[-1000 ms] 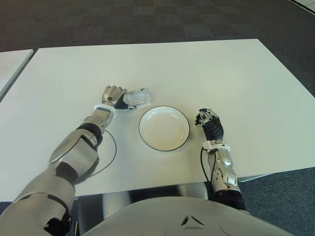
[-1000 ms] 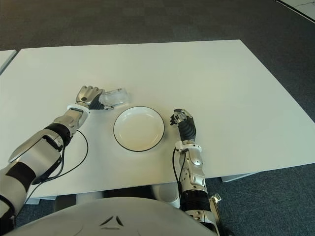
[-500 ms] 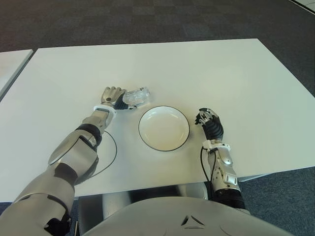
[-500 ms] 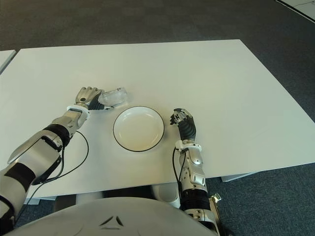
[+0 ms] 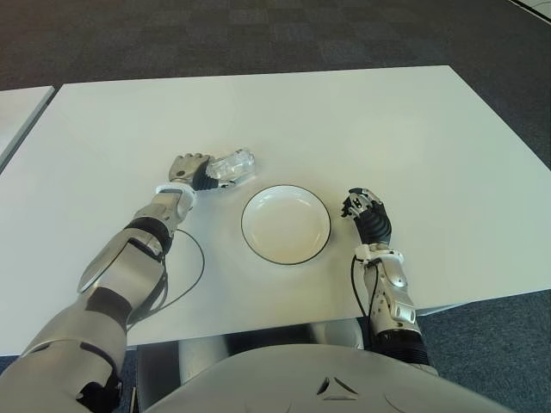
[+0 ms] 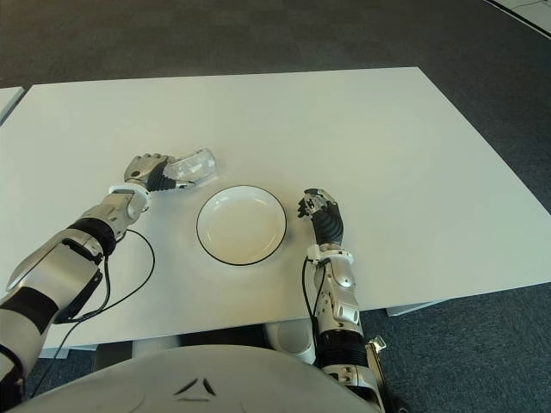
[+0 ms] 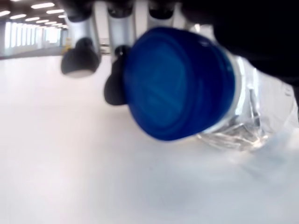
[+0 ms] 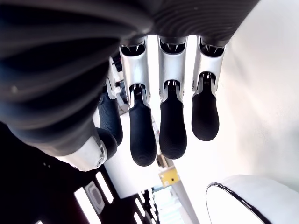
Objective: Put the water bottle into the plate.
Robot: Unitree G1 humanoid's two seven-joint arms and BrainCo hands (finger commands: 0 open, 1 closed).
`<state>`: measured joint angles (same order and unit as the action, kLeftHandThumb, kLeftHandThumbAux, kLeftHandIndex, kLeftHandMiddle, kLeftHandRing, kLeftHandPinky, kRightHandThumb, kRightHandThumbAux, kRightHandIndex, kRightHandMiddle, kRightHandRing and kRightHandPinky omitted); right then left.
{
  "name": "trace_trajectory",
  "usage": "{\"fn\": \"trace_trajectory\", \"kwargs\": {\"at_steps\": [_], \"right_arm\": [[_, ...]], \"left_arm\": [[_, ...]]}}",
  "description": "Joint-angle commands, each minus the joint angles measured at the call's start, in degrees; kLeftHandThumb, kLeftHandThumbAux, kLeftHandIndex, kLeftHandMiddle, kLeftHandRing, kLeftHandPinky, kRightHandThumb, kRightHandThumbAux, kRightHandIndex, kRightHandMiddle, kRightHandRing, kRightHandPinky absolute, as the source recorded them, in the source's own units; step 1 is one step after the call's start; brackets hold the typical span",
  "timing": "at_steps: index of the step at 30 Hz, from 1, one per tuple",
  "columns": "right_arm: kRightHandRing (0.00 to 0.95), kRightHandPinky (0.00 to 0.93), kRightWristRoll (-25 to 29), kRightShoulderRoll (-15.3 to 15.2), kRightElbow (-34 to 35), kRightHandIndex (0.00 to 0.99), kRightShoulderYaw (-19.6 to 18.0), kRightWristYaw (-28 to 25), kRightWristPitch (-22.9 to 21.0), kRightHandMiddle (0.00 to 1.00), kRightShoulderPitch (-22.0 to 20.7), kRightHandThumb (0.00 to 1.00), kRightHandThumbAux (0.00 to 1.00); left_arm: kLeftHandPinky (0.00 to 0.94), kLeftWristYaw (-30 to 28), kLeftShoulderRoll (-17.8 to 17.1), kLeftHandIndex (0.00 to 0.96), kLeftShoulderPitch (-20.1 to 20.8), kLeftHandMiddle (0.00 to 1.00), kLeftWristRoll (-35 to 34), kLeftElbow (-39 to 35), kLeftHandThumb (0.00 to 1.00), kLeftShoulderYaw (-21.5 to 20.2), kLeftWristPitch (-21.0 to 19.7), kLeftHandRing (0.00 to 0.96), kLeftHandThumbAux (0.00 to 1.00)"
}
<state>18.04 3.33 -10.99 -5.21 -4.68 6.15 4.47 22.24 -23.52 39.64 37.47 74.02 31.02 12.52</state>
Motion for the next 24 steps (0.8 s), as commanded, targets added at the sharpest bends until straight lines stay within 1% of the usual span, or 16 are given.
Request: {"fn": "trace_trajectory", "kwargs": {"at_steps": [1,10,18,21,24], "right_arm": [[0.624,0.637,-0.2,1.6,-1.0,0.434,-0.3,0.9,-1.9,0.618,0.9,0.706,0.725],[0.625,0.639,-0.4,1.6,-0.8,0.434,-0.3,1.3,-1.9,0.617,0.9,0.707,0.725],[0.632,0.646,-0.5,1.6,-0.8,0.434,-0.3,1.3,-1.6,0.623,1.0,0.707,0.726],[0.633,0.646,-0.7,1.7,-0.7,0.434,-0.3,1.5,-1.7,0.624,1.1,0.707,0.726],[0.632,0.644,-0.8,1.7,-0.4,0.434,-0.3,1.7,-2.0,0.624,1.2,0.706,0.726]], "left_arm": [[0.844,-0.3,-1.2,0.414,-1.2,0.569,-2.5,-0.9,0.847,-3.3,-0.1,0.847,0.668],[0.845,3.1,-3.3,0.413,-2.4,0.565,-4.1,-5.5,0.846,-7.6,2.1,0.848,0.668],[0.848,5.5,-4.4,0.416,-3.6,0.569,-4.0,-9.5,0.847,-9.9,2.5,0.845,0.667],[0.852,6.0,-5.1,0.416,-4.6,0.57,-4.2,-12.1,0.848,-10.9,2.9,0.846,0.667],[0.854,6.5,-6.0,0.417,-6.5,0.571,-4.2,-16.6,0.849,-12.2,3.5,0.848,0.666]]}}
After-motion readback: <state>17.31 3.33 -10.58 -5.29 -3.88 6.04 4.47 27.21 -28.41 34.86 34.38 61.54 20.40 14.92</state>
